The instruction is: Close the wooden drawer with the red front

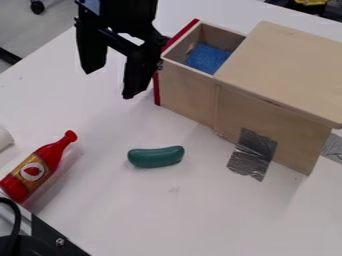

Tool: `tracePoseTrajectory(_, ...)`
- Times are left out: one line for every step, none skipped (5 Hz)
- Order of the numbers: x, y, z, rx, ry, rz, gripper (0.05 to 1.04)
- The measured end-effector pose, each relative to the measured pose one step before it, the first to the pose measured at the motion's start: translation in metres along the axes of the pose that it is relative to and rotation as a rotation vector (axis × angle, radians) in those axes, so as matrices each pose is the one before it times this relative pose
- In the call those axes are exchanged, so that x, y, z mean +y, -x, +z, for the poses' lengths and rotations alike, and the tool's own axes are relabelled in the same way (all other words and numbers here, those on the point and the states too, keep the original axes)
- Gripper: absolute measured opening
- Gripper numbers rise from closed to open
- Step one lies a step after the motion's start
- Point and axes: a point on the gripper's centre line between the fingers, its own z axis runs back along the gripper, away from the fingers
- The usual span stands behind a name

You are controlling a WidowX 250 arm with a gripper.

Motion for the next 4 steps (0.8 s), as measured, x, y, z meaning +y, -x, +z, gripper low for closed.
tracePoseTrajectory(-0.00015, 0.00019, -0.00504, 0.0214, 0.0034, -0.002, 0.997)
tracePoseTrajectory(0.03567, -0.02742, -0.01495, 0.0146, 0.0238, 0.0477, 0.997)
tracePoseTrajectory(0.02624, -0.02539, -0.00655, 0.0032, -0.0147, 0.0317, 0.997)
tracePoseTrajectory(0.01715, -0.01351, -0.00767, 0.0123, -0.0113, 0.0218, 0.997)
